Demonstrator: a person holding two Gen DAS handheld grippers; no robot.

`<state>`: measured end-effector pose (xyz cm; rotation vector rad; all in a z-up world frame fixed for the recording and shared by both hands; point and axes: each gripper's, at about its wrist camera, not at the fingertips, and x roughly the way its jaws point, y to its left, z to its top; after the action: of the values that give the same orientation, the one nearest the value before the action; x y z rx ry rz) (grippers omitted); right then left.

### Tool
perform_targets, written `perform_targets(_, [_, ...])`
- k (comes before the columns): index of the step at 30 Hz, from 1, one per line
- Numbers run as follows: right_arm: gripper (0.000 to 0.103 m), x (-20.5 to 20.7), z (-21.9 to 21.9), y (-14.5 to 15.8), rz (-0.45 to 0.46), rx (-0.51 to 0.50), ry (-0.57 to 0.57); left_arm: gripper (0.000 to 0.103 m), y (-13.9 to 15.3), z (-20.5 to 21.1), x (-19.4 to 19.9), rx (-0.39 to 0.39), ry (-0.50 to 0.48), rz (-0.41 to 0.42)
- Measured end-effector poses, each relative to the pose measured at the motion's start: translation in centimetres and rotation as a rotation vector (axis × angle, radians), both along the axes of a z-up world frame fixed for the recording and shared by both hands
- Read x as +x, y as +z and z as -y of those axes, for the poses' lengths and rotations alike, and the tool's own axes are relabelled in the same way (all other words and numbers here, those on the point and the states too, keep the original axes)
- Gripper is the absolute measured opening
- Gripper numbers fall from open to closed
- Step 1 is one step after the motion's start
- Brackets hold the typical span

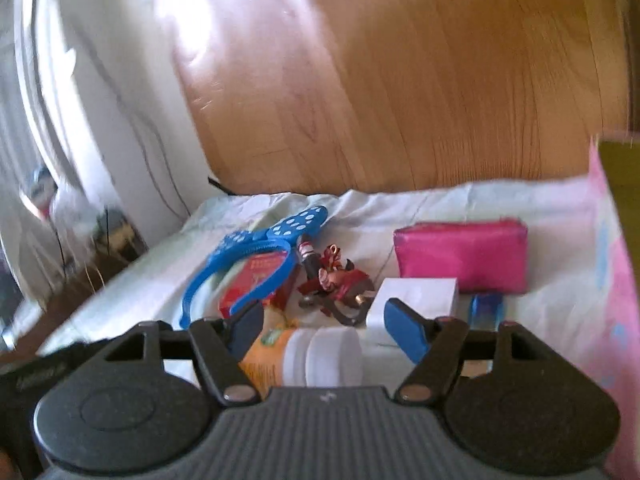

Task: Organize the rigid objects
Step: 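Move the right tool back to the white-and-orange vitamin bottle, then close the right tool around the vitamin bottle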

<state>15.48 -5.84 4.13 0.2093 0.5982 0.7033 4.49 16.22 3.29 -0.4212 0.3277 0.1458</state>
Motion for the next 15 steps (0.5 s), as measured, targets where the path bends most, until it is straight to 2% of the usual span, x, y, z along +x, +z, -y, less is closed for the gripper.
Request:
perform_targets(2, [0.062,0.9,-0.1,-0.6,-0.058,0.03,0.008,0.067,0.4,1.4,1.0,0.083,-0.013,-0.026])
perform_targets(3, [0.058,1.2,-0.2,-1.0,-0.092,0.038,0.019,0.067,0.3,2.1,2.0,0.114,-0.011,-0.072])
perform_targets(4, [0.057,1.3,-0.2,-1.4,-0.114,0.049,0.032,0.068,-0.1,2.1,2.6,0.111,-0.016,-0.115])
perform_targets(5, [0.058,1.2,0.1,-1.6,-0.136,0.073,0.05,0.069,-0.6,1.9,2.6,0.071,-0.034,-0.107])
perform_targets(7, [0.057,0.3,0.9,-1.8,-0.149,0.088,0.064,0.069,-1.2,0.9,2.1,-0.057,-0.104,-0.108])
perform_targets(9, [0.057,-1.1,1.7,-1.9,-0.154,0.095,0.097,0.066,-1.7,0.8,1.9,-0.132,-0.189,-0.131])
perform_targets(11, [0.058,-3.0,2.7,-2.0,-0.146,0.094,0.135,0.067,-2.0,1.7,1.1,-0.127,-0.223,-0.155])
perform_targets(15, [0.058,-7.2,5.0,-1.6,-0.03,0.037,0.129,0.066,-2.2,4.1,-0.7,-0.104,-0.303,-0.159])
